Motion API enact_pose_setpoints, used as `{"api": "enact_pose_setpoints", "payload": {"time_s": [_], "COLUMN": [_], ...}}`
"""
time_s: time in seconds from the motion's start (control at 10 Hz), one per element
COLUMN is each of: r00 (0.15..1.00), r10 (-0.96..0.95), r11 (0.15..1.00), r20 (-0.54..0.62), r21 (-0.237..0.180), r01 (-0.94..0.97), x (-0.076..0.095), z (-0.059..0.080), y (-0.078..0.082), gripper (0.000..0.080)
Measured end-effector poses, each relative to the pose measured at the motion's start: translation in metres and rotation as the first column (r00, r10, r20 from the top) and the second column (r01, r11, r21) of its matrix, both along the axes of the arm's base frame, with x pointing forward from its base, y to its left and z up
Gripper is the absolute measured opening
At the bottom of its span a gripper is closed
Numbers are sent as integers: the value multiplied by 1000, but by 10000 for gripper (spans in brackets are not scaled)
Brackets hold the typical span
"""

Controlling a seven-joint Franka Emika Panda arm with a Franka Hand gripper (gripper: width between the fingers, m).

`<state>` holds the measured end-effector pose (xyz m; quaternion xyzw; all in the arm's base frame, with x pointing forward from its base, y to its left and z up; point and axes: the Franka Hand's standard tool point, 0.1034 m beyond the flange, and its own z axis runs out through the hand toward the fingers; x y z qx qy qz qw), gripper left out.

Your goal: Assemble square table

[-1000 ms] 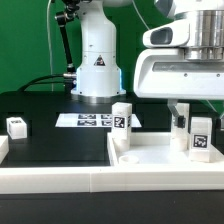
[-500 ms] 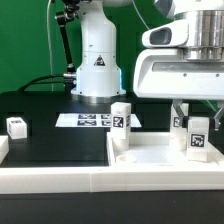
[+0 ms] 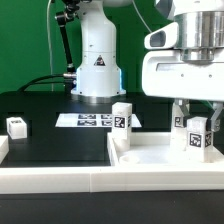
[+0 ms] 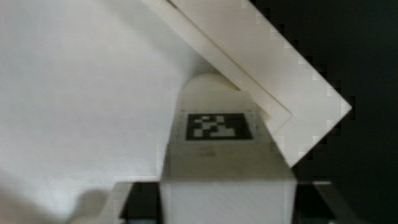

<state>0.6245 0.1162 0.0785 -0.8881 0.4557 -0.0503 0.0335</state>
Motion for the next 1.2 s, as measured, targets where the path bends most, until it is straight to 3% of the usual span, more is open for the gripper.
{"api": "enact_pose_setpoints", "payload": {"time_s": [0.3,0.5,0.9,1.0,1.2], "r00": [966,955,858,822,643], "r10": [-258,-293,-511,-566,-763], "r11": [965,955,856,820,637], "r20": [-10,-39,-51,-56,-63], "r21": [36,35,55,59,98], "r01": [258,294,513,569,765], "x": [0,-1,-1,-1,-3], "z": [0,0,0,0,0], "y": [-2,-4,-2,-2,2], "gripper": [290,290,290,290,290]}}
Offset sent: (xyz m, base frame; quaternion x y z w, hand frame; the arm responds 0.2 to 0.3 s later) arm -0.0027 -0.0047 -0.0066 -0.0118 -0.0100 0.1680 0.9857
